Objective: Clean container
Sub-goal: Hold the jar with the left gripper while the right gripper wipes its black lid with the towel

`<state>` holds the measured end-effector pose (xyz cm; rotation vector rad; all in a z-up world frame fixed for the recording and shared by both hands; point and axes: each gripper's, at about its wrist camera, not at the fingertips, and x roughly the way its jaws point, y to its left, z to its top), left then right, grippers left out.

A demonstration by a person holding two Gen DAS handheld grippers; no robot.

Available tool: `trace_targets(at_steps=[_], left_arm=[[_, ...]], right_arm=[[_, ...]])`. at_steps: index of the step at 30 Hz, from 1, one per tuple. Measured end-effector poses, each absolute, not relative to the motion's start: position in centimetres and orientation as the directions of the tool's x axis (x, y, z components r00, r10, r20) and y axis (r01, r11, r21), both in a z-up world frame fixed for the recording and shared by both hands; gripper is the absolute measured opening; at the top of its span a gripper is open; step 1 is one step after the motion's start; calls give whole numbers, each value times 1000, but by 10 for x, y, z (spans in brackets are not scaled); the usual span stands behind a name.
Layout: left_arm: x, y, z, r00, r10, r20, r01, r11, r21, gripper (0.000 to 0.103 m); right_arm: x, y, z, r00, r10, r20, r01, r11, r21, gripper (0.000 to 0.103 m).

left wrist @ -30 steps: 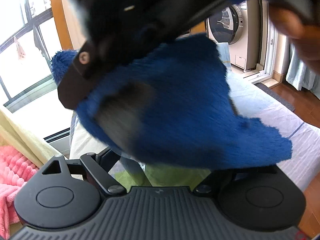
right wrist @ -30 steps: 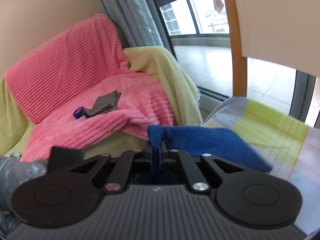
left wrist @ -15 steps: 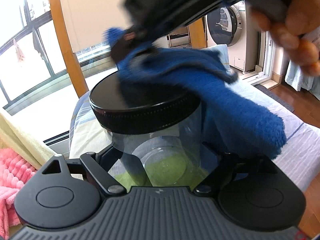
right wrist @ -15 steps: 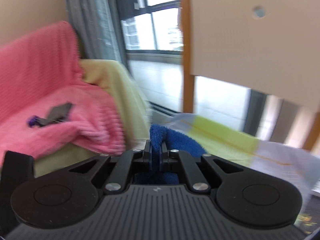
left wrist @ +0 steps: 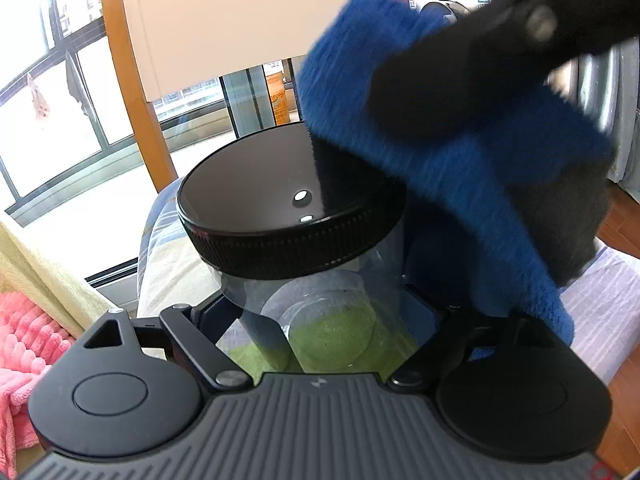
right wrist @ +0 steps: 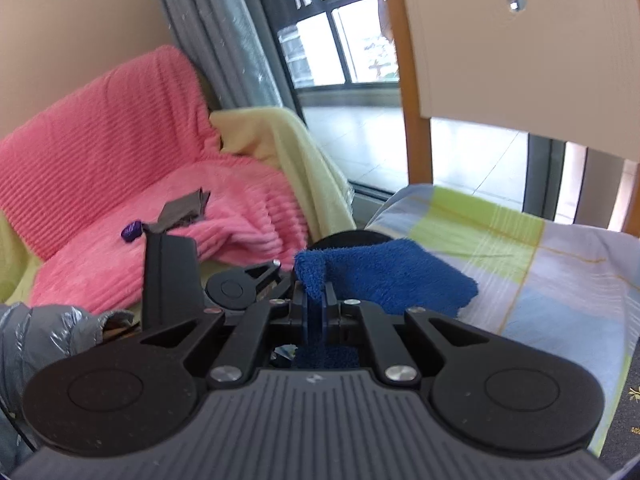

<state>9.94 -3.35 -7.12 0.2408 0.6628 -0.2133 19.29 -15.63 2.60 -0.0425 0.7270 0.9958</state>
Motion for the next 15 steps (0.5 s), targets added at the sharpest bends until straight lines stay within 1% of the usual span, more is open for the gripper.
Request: trace_targets(at_steps=[6,15], left_arm=[[97,-38,-48,767,-118,-631,269,951,149,87],[97,-39,-47,768,-121,-629,272,951,148,87]], right_arm=[[210,-147,20,363,745,-559,-773,576,265,3],[236,-133,12,417,740,-528,-766,598,234,3]])
